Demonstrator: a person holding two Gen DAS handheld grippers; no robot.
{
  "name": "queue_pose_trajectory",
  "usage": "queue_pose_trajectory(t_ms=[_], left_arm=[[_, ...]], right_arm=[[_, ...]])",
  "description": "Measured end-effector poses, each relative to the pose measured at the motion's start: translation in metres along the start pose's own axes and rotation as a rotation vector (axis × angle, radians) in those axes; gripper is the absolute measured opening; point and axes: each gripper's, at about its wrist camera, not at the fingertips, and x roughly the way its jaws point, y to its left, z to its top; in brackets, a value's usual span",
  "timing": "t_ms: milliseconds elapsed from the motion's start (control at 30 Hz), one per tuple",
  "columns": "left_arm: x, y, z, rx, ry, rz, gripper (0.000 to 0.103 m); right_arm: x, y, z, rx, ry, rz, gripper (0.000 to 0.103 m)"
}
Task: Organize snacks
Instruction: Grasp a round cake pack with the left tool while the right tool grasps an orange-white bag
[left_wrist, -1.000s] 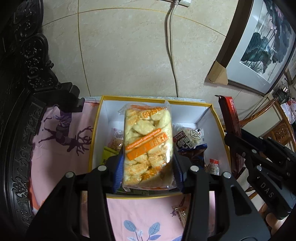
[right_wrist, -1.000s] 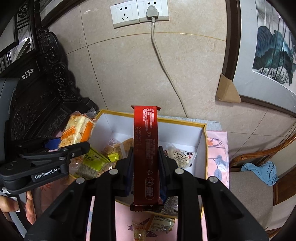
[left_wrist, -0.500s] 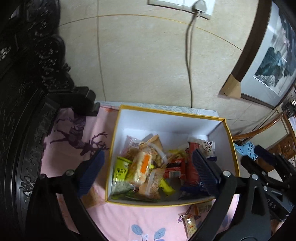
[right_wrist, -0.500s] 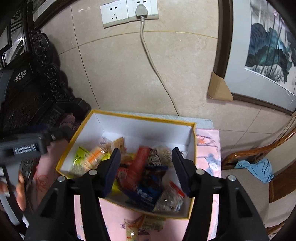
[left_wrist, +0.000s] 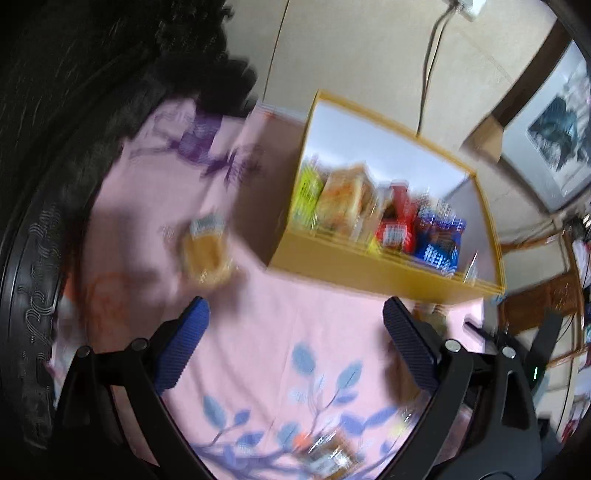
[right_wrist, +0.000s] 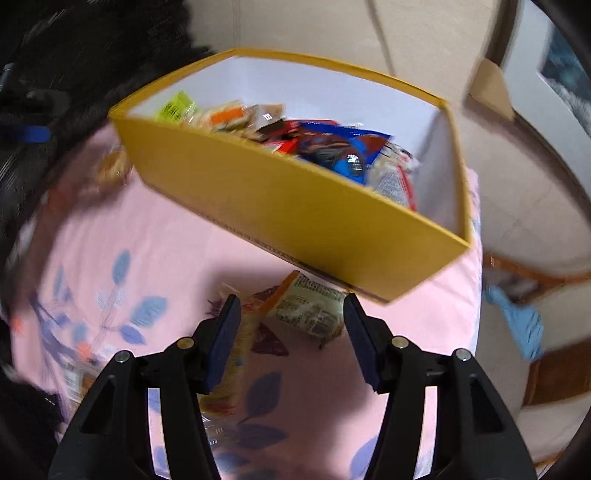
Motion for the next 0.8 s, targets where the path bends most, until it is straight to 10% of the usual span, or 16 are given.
queue_pose_trajectory(t_ms=[267,800], left_arm=[[-0.009,0.046,-0.054,-0.033,0.071,0.075,0.097],[-0.003,0.042,-0.059,-0.036,0.087,0.058,0.097]], right_arm=[[0.057,0.005,0.000,-0.127,0.078,-0.040,0.063],[0.005,-0.007,-0.088,0.217,0.070,0.064,0.039]])
